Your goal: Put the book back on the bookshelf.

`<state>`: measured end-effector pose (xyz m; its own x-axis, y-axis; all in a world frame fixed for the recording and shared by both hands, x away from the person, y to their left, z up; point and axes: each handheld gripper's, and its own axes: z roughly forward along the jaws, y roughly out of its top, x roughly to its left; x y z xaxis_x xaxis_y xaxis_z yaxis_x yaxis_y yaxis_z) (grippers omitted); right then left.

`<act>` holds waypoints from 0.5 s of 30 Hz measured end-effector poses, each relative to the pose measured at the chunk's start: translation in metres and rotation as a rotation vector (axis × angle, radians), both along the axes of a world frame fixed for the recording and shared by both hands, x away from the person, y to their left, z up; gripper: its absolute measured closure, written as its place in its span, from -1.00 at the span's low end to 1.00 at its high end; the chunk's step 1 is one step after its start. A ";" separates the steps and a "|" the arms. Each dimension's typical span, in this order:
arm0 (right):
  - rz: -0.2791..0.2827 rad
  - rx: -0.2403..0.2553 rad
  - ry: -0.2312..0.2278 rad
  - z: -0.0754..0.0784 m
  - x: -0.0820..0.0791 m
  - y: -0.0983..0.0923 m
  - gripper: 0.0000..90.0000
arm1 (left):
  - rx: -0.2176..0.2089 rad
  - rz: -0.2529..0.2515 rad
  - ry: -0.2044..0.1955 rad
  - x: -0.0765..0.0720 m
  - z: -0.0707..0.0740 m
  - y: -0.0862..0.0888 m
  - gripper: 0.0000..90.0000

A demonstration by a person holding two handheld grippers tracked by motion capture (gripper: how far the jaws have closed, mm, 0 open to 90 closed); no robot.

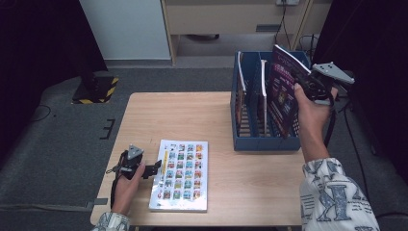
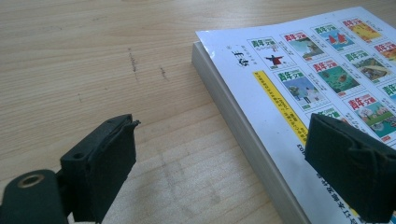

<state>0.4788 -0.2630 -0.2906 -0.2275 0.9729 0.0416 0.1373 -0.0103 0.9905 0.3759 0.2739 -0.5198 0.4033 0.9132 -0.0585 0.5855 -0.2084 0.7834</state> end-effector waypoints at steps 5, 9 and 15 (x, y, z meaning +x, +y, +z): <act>-0.005 0.010 -0.003 -0.004 0.007 -0.001 0.87 | 0.000 0.009 0.002 -0.001 0.000 0.002 -0.82; -0.011 0.021 -0.005 -0.009 0.013 0.000 0.87 | -0.011 0.017 -0.002 -0.001 0.000 0.003 -0.82; -0.014 0.019 -0.003 -0.015 0.019 0.003 0.87 | -0.003 0.012 0.003 -0.001 -0.001 0.002 -0.82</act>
